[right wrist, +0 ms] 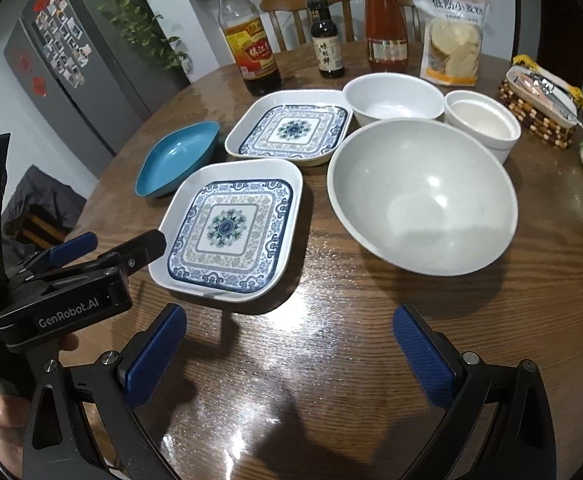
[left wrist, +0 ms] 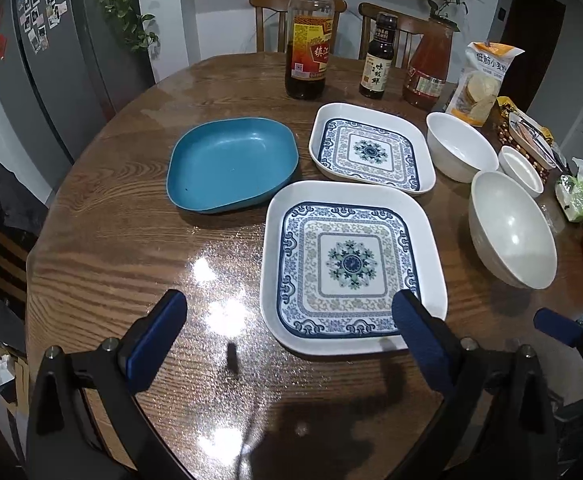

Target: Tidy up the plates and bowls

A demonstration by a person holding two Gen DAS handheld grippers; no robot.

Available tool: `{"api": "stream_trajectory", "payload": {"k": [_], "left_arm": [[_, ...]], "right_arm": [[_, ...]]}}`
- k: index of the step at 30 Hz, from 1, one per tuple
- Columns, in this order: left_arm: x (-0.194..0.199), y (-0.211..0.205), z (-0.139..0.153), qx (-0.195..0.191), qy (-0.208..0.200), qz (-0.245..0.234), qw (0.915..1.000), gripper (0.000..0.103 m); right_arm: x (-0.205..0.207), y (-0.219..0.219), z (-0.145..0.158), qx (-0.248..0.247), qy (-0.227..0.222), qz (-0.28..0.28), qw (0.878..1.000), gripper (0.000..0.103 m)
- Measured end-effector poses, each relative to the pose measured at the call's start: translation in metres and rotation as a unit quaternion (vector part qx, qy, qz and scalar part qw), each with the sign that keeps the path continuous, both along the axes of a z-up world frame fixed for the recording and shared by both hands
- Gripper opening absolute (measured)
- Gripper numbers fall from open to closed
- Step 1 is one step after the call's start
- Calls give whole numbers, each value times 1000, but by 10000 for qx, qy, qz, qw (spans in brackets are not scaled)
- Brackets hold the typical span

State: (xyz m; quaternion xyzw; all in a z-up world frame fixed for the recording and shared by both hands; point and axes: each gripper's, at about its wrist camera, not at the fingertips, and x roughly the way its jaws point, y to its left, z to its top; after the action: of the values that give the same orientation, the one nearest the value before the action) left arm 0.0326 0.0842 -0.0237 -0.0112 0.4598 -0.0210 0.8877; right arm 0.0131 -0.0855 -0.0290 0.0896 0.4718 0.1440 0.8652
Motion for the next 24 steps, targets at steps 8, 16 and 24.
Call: {"api": "stream_trajectory", "payload": {"k": [8, 16, 24], "left_arm": [[9, 1, -6, 83, 3, -103, 9999, 101], [25, 11, -30, -232, 378, -220, 9988, 60], [37, 10, -46, -341, 601, -307, 9971, 32]], "right_arm": [[15, 6, -12, 160, 247, 26, 9996, 103], [31, 23, -23, 207, 336, 132, 9991, 87], [50, 31, -37, 278, 559, 88, 9980, 42]]}}
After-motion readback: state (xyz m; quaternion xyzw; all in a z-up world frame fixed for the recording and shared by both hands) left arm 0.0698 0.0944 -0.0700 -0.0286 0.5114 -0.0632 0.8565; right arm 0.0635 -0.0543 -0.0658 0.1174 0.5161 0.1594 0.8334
